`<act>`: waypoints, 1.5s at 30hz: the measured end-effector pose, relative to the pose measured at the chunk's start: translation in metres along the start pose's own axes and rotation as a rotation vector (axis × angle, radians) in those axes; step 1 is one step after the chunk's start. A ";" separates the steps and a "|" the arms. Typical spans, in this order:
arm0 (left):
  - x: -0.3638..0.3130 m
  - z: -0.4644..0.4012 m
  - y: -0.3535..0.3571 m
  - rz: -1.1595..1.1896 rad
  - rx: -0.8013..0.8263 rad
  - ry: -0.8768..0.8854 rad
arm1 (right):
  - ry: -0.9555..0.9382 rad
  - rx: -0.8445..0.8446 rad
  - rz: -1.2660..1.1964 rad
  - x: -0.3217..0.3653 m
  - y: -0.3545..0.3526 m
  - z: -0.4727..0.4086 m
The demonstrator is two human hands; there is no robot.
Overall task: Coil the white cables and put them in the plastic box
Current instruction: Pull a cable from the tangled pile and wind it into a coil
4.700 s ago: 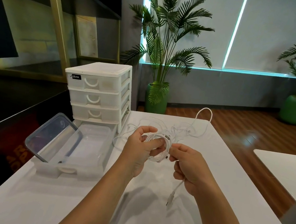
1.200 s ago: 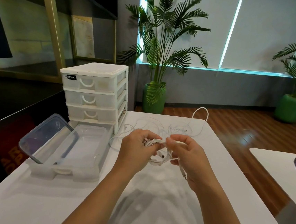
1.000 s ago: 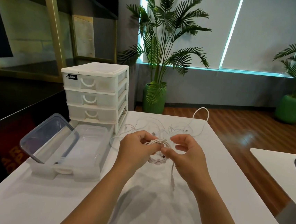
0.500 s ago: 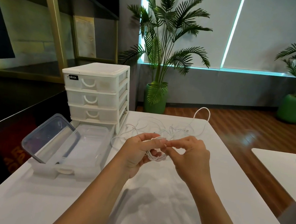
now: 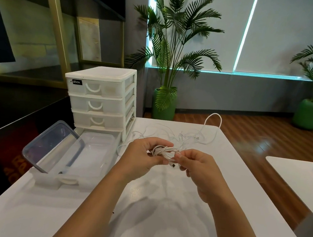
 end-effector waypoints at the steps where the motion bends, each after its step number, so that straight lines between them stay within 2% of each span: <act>1: 0.000 0.000 0.000 -0.024 -0.006 0.019 | -0.008 0.019 -0.028 0.000 0.000 0.000; 6: 0.003 -0.002 0.001 0.003 -0.012 0.035 | -0.051 0.028 -0.123 0.001 -0.001 -0.001; 11: 0.008 -0.004 -0.001 0.028 -0.048 0.007 | -0.003 0.030 -0.143 0.001 0.000 -0.003; 15: 0.011 -0.004 0.000 0.047 -0.087 -0.010 | -0.040 -0.016 0.010 0.001 -0.003 -0.001; 18: 0.011 -0.006 0.001 0.163 -0.106 -0.083 | -0.119 -0.073 0.197 0.001 -0.004 -0.001; 20: 0.008 -0.006 0.003 0.284 -0.123 -0.139 | -0.135 -0.097 0.221 0.001 -0.004 -0.001; 23: 0.006 -0.007 0.008 0.449 -0.134 -0.218 | -0.123 -0.128 0.122 -0.001 -0.005 -0.003; 25: 0.005 -0.006 0.012 0.477 -0.139 -0.230 | -0.083 -0.140 0.019 -0.004 -0.004 -0.006; 27: 0.007 -0.006 0.016 0.451 -0.145 -0.209 | -0.012 -0.124 -0.116 -0.004 -0.003 -0.007; 33: 0.014 -0.005 0.020 0.261 -0.180 -0.109 | 0.142 0.060 -0.534 0.004 0.004 0.002; 39: 0.012 -0.005 0.019 0.390 -0.128 -0.187 | 0.222 0.088 -0.644 0.000 0.008 0.000; 45: 0.011 -0.005 0.020 0.397 -0.195 -0.170 | 0.239 0.031 -0.700 0.004 0.008 0.002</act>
Point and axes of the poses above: each hand's wrist, its own z-axis away from the middle knuckle, its own y-axis out of the palm, x = y × z, the point moved 1 cm from there along -z, towards the middle knuckle, and after that the axes turned 4 degrees about y, right-handed, at the moved point
